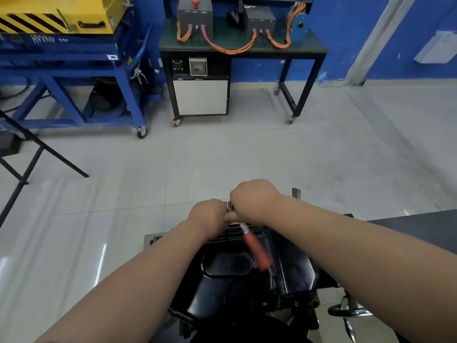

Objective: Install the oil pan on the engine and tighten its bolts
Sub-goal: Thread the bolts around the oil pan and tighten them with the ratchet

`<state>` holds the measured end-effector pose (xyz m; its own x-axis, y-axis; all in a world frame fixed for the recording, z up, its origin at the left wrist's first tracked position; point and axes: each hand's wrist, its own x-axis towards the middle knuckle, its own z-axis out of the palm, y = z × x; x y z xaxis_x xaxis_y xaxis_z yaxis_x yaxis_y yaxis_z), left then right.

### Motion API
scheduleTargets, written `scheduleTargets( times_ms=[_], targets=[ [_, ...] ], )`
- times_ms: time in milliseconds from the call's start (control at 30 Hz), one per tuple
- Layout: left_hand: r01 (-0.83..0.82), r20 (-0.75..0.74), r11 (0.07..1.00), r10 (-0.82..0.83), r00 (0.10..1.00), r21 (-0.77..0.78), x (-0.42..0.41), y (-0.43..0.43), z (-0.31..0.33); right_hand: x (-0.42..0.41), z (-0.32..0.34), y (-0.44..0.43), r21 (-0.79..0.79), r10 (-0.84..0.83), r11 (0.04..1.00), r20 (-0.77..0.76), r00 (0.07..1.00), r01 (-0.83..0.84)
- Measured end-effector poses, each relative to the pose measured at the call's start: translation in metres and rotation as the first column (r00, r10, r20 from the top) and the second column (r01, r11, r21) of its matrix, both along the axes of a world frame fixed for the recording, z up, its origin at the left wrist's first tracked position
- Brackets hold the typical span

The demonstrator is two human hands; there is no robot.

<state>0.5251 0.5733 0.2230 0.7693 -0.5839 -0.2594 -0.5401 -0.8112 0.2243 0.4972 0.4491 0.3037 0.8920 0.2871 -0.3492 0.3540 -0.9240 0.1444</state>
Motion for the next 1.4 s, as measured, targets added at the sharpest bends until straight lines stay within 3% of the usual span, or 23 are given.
scheduleTargets(
  times_ms=[133, 333, 500, 667, 767, 867, 933, 967, 1033, 1067, 1100, 1233, 1400],
  targets=[
    [0.113, 0.089, 0.993, -0.114, 0.99, 0.016, 0.001, 0.0, 0.001, 0.007, 0.007, -0.008, -0.004, 0.26, 0.966, 0.056, 0.964, -0.26],
    [-0.051, -0.002, 0.996, 0.052, 0.999, 0.07, 0.004, 0.006, 0.003, 0.002, -0.006, 0.007, -0.006, 0.089, 0.996, 0.074, 0.993, -0.089],
    [-0.01, -0.073, 1.0, 0.011, 0.997, 0.015, 0.002, 0.007, 0.005, 0.011, 0.002, 0.0, 0.032, 0.168, 0.985, 0.015, 0.986, -0.169],
    [-0.118, -0.158, 0.993, 0.118, 0.98, 0.008, 0.003, 0.007, 0.007, -0.001, -0.002, 0.012, 0.04, -0.016, 0.999, 0.14, 0.99, 0.011],
    [-0.137, -0.223, 0.991, 0.132, 0.966, -0.007, 0.005, 0.011, 0.006, -0.004, -0.003, 0.023, 0.088, -0.176, 0.982, 0.092, 0.98, 0.168],
    [-0.232, -0.368, 0.964, 0.171, 0.914, -0.127, 0.01, 0.023, -0.001, -0.005, -0.002, 0.029, 0.128, -0.273, 0.955, 0.041, 0.961, 0.266],
    [-0.465, -0.566, 0.855, 0.272, 0.778, -0.229, 0.011, 0.03, -0.003, -0.007, -0.003, 0.028, 0.151, -0.286, 0.949, 0.047, 0.957, 0.276],
    [-0.66, -0.728, 0.705, 0.306, 0.613, -0.259, 0.011, 0.032, -0.004, -0.007, -0.005, 0.026, 0.168, -0.286, 0.947, 0.05, 0.957, 0.274],
    [-0.948, -0.965, 0.284, 0.17, 0.198, -0.144, 0.01, 0.035, -0.004, -0.007, -0.009, 0.022, 0.219, -0.292, 0.935, 0.028, 0.956, 0.279],
    [-0.989, -0.997, 0.136, 0.05, 0.065, -0.058, 0.011, 0.039, -0.004, -0.007, -0.013, 0.02, 0.242, -0.285, 0.93, 0.004, 0.958, 0.276],
    [-0.999, -0.999, 0.038, -0.051, -0.011, 0.009, 0.013, 0.043, -0.004, -0.006, -0.016, 0.019, 0.256, -0.272, 0.928, -0.028, 0.962, 0.27],
    [-0.977, -0.962, -0.147, -0.248, -0.115, 0.155, 0.011, 0.047, -0.002, -0.002, -0.018, 0.015, 0.283, -0.294, 0.896, -0.2, 0.934, 0.343],
    [-0.97, -0.939, -0.153, -0.317, -0.131, 0.187, 0.009, 0.044, -0.009, 0.008, -0.001, 0.007, 0.335, -0.332, 0.878, -0.087, 0.939, 0.342]
  ],
)
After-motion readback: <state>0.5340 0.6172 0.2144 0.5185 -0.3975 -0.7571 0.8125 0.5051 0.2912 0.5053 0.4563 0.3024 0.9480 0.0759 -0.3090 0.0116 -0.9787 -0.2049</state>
